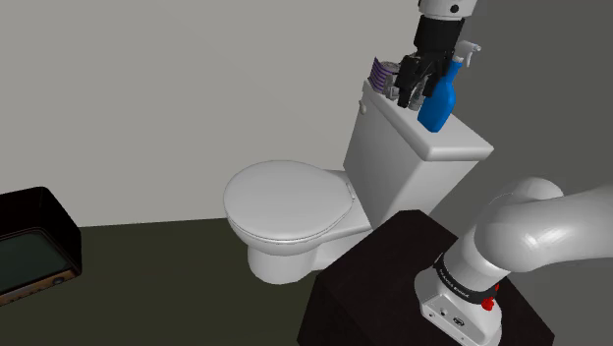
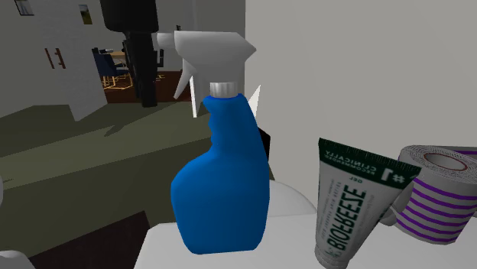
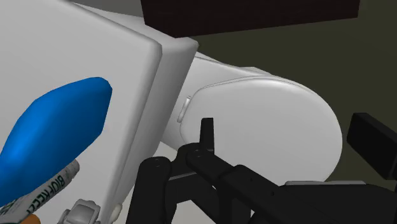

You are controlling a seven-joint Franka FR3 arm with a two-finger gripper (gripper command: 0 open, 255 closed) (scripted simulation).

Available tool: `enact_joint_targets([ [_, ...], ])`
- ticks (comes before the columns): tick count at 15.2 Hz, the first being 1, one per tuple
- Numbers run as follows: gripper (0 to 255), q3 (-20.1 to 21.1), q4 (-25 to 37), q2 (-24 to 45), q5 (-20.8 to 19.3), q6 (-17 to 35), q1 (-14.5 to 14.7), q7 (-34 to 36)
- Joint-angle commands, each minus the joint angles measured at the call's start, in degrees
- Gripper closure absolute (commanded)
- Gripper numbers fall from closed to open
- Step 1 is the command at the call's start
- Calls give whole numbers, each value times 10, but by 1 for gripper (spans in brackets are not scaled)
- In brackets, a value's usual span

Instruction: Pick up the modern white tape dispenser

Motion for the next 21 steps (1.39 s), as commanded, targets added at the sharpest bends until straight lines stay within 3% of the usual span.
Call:
enact_joint_targets([
  [1,0,0,0,0,0,0,0,0],
  [12,0,-107,79,145,-28,108,-46,-65],
  [21,0,-191,196,292,3,164,-72,-129],
])
